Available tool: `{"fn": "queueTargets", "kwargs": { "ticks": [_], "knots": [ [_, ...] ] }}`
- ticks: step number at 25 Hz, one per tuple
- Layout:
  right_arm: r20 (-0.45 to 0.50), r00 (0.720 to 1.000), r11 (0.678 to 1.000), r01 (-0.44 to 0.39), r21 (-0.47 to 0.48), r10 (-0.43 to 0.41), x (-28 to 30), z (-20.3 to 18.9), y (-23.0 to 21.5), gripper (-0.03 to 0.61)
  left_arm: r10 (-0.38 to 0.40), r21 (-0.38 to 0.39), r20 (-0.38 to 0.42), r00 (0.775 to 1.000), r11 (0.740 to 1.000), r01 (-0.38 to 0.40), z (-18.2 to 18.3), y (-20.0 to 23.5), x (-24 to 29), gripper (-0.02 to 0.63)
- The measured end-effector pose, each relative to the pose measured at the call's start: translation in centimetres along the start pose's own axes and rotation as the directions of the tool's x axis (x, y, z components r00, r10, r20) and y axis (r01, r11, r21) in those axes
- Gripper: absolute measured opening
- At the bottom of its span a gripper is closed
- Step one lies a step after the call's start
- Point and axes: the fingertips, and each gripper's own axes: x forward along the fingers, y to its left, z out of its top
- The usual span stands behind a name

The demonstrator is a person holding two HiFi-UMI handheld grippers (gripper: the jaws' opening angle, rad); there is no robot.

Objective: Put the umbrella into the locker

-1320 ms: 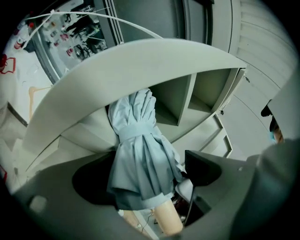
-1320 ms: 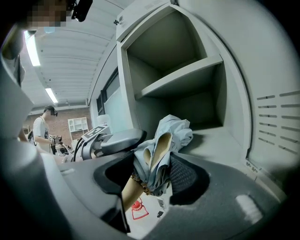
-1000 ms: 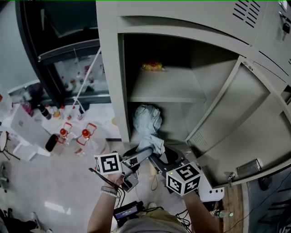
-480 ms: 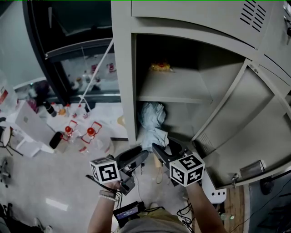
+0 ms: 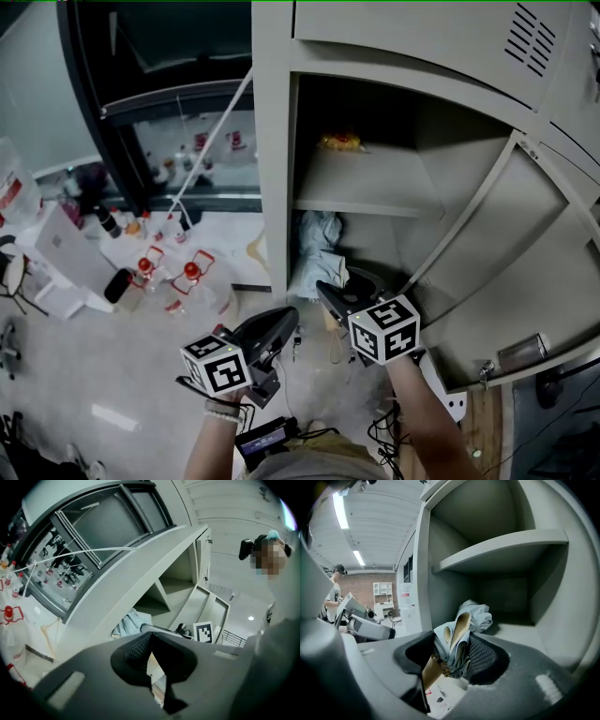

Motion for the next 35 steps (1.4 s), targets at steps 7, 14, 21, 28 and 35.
{"fn": "queueTargets", "kwargs": {
  "ticks": [7,14,21,28,35],
  "knots": [
    [-0.024,0.999,0.999,0.02,-0.048,-0.021,2.2,0.9,-1.8,0.215,0.003,0.032,0.007,1.0,0.999,-0.003,0.6,-0.7,-0.8,0.012],
    [-0.043,0.998,0.996,0.033,-0.082,-0.037,4.5,1.8,-3.9,0.213,0.008,0.055,0.019,1.0,0.998,-0.009,1.1,-0.9,-1.4,0.012],
    [-0.055,0.998,0.991,0.031,-0.133,-0.039,6.5,2.5,-5.1,0.213,0.007,0.068,0.005,1.0,0.998,-0.007,1.1,-1.0,-1.6,0.012],
    [-0.069,0.996,0.985,0.046,-0.164,-0.058,7.9,3.0,-6.1,0.215,0.011,0.085,0.002,1.0,0.996,-0.011,1.2,-1.3,-1.6,0.012],
    [-0.041,0.998,0.985,0.05,-0.164,-0.057,6.4,3.2,-5.7,0.259,0.006,0.09,0.003,1.0,0.996,-0.006,1.1,-1.6,-1.6,0.012]
  ]
}}
